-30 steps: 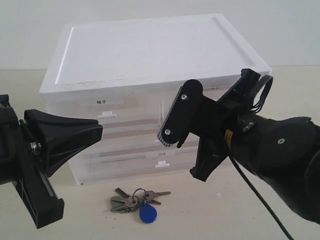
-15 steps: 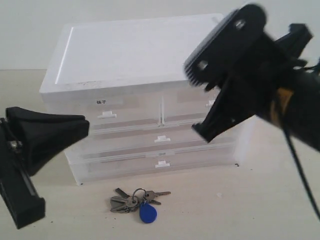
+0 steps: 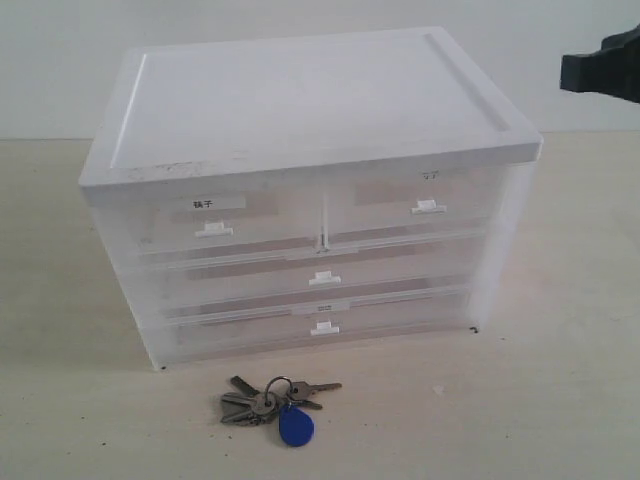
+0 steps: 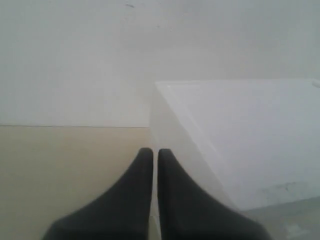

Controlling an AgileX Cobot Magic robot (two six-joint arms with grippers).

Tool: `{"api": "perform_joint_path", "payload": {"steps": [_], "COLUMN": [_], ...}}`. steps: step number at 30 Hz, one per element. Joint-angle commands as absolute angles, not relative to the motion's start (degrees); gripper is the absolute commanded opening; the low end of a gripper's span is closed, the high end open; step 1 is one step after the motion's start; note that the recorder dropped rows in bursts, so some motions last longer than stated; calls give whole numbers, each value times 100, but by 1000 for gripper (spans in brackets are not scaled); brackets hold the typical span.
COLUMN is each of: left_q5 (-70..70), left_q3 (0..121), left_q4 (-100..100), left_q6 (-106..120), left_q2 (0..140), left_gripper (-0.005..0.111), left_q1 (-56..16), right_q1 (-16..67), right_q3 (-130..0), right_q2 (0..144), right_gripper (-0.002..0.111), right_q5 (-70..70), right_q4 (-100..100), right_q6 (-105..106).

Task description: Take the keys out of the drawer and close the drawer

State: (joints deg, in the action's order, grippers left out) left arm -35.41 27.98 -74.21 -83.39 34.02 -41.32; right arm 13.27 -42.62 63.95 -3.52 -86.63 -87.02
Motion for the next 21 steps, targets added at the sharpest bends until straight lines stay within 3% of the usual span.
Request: {"api": "perform_joint_path", "payload": {"steps": [1,11,21], "left_q5": [-3776,-3599,-382], "left_q3": [2948,3248,3361], "left_q4": [-7816,-8185,-8152], "left_q6": [-8669,-9188,-9933], "left_q2": [3821,5021,5665], "left_gripper": [5,5,5], "left_q1": [-4120,-3837,-1462], "right_q1": [665,635,635], "right_q3": [-4360,-4481,-4481], "right_q2": [6906,7530,7520], "right_gripper": [0,0,0], "right_q5": [817,1320,1602], "right_q4": [-8461,-8640,-8774], "right_q6": [-8896,-8968,-9007]}}
